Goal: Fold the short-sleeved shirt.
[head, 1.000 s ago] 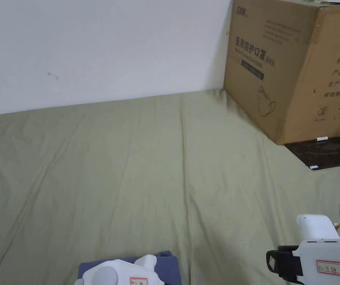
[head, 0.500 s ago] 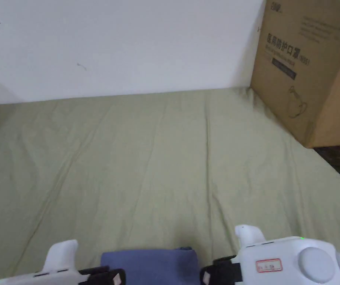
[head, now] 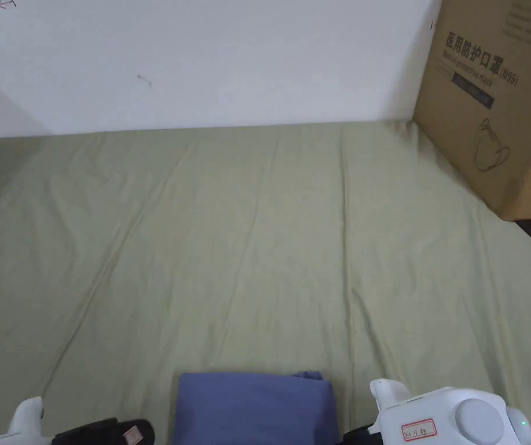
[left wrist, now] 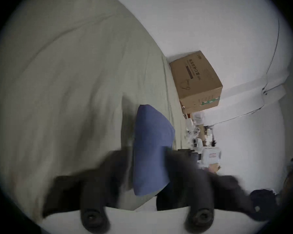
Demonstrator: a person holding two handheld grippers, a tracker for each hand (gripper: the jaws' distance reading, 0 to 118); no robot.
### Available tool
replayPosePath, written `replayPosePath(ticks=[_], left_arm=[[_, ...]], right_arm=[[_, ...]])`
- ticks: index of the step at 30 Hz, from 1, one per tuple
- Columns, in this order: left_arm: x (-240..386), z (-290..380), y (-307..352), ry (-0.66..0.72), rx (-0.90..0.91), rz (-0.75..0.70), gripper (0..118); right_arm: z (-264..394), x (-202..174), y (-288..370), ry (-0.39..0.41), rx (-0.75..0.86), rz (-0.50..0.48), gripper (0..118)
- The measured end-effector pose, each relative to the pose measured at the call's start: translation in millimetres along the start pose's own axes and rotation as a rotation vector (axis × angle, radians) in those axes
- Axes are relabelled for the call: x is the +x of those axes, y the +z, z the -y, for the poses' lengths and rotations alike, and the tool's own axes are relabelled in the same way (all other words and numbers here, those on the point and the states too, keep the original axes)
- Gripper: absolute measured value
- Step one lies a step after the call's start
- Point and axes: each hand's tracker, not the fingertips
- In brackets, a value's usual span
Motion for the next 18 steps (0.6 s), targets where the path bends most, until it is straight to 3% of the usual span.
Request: replayPosePath(ticks=[1, 2, 5, 8, 12, 13, 14, 15, 16, 18], left_arm=[[-3.6, -1.4, -9.5, 0.004, -0.031, 0.013, 108], [-5.7, -1.8, -23.5, -0.001, -0.074, 0.033, 118], [-16.2, -3.2, -47.6, 0.037, -0.119, 0.111, 118], [-55.5, -22.4, -82.6, 0.115, -0.176, 0.321, 118], [-43.7, -9.4, -128.6, 0.246, -0.232, 0.473, 118], [-44.7, -8.1, -132.5, 0.240, -0.232, 0.463, 112], [-40.5, -3.7, -134.2, 0.219, -0.220, 0.448, 97], [-44.2, -2.3, -132.3, 0.187, -0.197, 0.434, 64], [-49.7, -1.3, -131.4, 0.168, -0.183, 0.395, 17], [-63.4, 5.9, -128.9, 0.165, -0.190, 0.178, 17]], right_arm=[[0.0, -0.8, -0.1, 0.000, 0.002, -0.001, 0], [0.2, -1.6, -0.4, 0.002, 0.004, 0.002, 0], [0.4, -3.4, -1.5, 0.010, 0.004, 0.012, 0], [0.6, -2.0, -2.4, 0.004, 0.004, 0.009, 0], [1.5, 2.4, -3.5, -0.034, 0.009, -0.008, 0], [1.7, 2.7, -3.8, -0.039, 0.009, -0.007, 0], [2.2, 3.2, -4.2, -0.044, 0.011, -0.008, 0], [2.8, 2.9, -4.1, -0.050, 0.013, -0.009, 0], [3.0, 2.8, -4.2, -0.053, 0.014, -0.008, 0], [3.9, 2.5, -4.4, -0.058, 0.018, -0.007, 0]])
